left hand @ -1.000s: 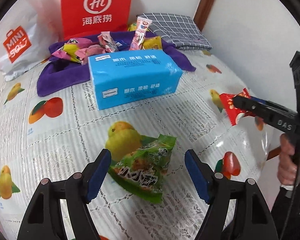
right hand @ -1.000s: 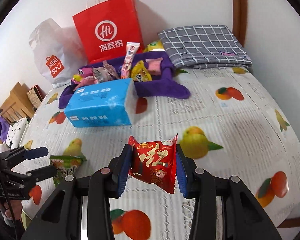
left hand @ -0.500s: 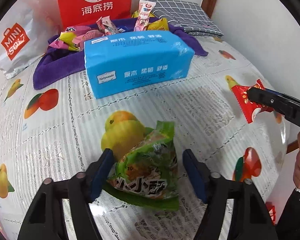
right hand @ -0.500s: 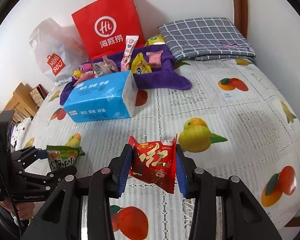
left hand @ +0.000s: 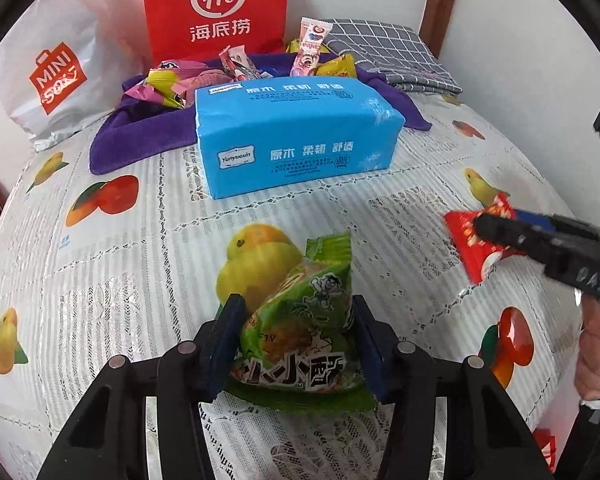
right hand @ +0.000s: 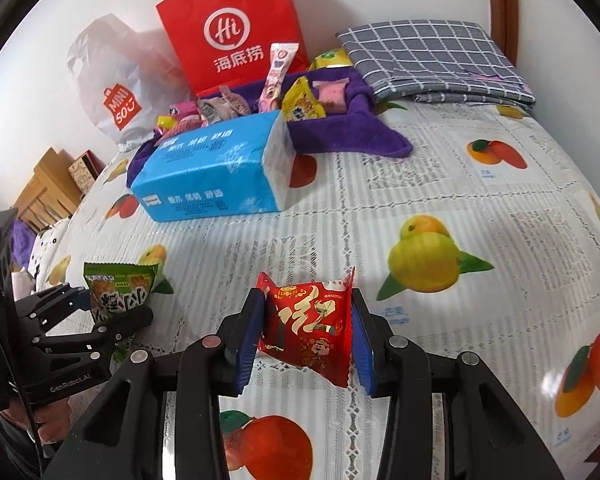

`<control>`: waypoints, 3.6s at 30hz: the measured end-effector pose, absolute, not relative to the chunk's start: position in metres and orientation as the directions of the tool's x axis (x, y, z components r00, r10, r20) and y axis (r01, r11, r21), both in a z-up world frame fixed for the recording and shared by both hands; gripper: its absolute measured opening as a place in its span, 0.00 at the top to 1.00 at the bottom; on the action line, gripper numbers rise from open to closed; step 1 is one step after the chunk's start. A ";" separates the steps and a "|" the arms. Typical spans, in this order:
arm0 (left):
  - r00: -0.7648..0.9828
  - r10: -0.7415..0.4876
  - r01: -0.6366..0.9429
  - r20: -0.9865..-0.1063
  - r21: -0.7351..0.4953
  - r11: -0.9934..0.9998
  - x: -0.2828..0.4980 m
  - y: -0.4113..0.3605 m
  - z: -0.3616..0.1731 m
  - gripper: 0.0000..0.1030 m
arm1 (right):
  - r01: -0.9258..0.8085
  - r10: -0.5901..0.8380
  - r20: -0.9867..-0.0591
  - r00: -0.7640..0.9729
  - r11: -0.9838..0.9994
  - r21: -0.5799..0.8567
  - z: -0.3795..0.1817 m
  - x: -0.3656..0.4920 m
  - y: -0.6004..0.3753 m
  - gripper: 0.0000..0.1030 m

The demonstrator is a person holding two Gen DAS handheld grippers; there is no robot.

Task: Organize snacks
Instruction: 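Grasp the red candy bag with the right tool while the left tool grasps the green snack bag, then carry the red bag and green bag toward the purple towel with both tools, then lower both bags onto the purple towel and open both tools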

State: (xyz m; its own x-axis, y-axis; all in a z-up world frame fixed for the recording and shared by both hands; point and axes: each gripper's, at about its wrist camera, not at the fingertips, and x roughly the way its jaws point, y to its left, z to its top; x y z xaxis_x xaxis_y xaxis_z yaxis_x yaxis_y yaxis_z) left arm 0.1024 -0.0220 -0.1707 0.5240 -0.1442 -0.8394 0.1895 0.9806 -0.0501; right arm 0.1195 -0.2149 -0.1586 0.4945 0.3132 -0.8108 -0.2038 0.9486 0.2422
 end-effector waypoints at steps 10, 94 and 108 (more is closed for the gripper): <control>0.578 -0.084 0.109 -0.812 -0.025 0.994 0.104 -0.015 -0.174 0.51 | -0.239 0.340 -0.805 0.487 0.938 0.251 -0.172 0.117 -0.215 0.56; 0.649 -0.073 0.023 -0.757 -0.077 0.997 0.292 0.046 -0.050 0.55 | -0.303 0.384 -0.678 0.627 0.922 0.242 -0.033 0.336 -0.152 0.61; 0.634 -0.087 0.042 -0.769 -0.078 0.996 0.320 0.043 -0.062 0.55 | -0.294 0.350 -0.736 0.580 0.932 0.212 -0.065 0.364 -0.155 0.61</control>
